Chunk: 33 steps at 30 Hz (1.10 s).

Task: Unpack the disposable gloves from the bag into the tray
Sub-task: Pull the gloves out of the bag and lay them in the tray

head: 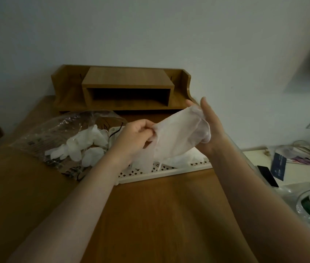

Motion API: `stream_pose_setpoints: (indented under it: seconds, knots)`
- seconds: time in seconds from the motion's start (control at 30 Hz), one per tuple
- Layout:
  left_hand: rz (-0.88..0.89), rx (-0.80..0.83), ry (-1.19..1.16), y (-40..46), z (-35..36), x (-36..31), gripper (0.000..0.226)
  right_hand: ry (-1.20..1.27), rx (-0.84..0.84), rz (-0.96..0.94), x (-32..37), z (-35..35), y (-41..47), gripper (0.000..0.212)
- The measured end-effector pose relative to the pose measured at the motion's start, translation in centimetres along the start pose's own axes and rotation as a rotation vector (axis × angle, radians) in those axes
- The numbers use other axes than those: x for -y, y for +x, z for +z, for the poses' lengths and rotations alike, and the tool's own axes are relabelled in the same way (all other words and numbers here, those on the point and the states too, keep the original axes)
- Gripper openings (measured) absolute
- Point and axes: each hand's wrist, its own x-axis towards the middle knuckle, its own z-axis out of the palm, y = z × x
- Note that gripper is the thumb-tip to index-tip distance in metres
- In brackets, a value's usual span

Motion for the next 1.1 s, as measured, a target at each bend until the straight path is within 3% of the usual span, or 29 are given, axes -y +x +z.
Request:
stream_pose_setpoints:
  seconds: [0.07,0.13,0.23,0.3,0.37,0.43,0.5,0.57,0.63,0.73,0.83,0.9,1.03,1.1]
  knots:
    - [-0.161,0.114,-0.274,-0.1,0.3,-0.8,0.023,-0.100,0.097,0.024,0.4,-0.3,-0.4,0.066]
    - [-0.281,0.138,-0.529,-0.2,0.5,-1.5,0.029,-0.206,0.119,0.057,0.7,-0.9,-0.6,0.075]
    - [-0.386,0.045,-0.643,0.1,0.8,-1.5,0.034,-0.378,0.023,0.115,1.1,-1.5,-0.8,0.036]
    - [-0.386,-0.009,-0.573,0.3,1.0,-1.5,0.037,-0.359,-0.066,0.113,1.2,-1.8,-1.0,0.035]
    - [-0.375,-0.009,-0.495,0.5,1.1,-1.2,0.039,-0.181,-0.140,0.102,1.4,-1.9,-1.2,0.034]
    - [-0.331,0.039,-0.419,1.0,1.5,-0.9,0.034,-0.024,-0.120,0.071,1.5,-2.1,-1.4,0.024]
    - [-0.215,-0.051,-0.224,1.4,2.2,-0.8,0.021,0.063,-0.078,0.057,2.0,-2.3,-1.5,0.008]
    - [-0.095,-0.148,-0.120,1.3,2.8,-1.2,0.017,0.098,-0.038,0.047,2.3,-2.3,-1.7,0.016]
    - [0.063,-0.098,-0.093,0.9,3.3,-2.0,0.021,0.035,-0.002,0.082,2.7,-2.0,-1.8,0.009]
    - [0.268,0.095,0.056,0.8,3.9,-3.8,0.032,-0.259,0.137,0.242,3.3,-1.9,-1.6,0.024]
    - [0.313,0.182,0.349,1.3,4.4,-5.4,0.036,-0.417,0.273,0.385,4.0,-1.5,-1.5,0.025]
    - [0.286,0.168,0.410,1.5,4.8,-6.1,0.030,-0.396,0.280,0.367,4.1,-1.3,-1.7,0.020]
    - [0.171,0.094,0.112,1.7,5.4,-6.0,0.019,-0.114,0.355,0.265,2.3,-2.5,-1.6,0.080]
    - [0.049,0.033,-0.163,1.7,5.6,-5.5,0.016,-0.064,0.389,0.226,1.3,-3.4,-1.8,0.091]
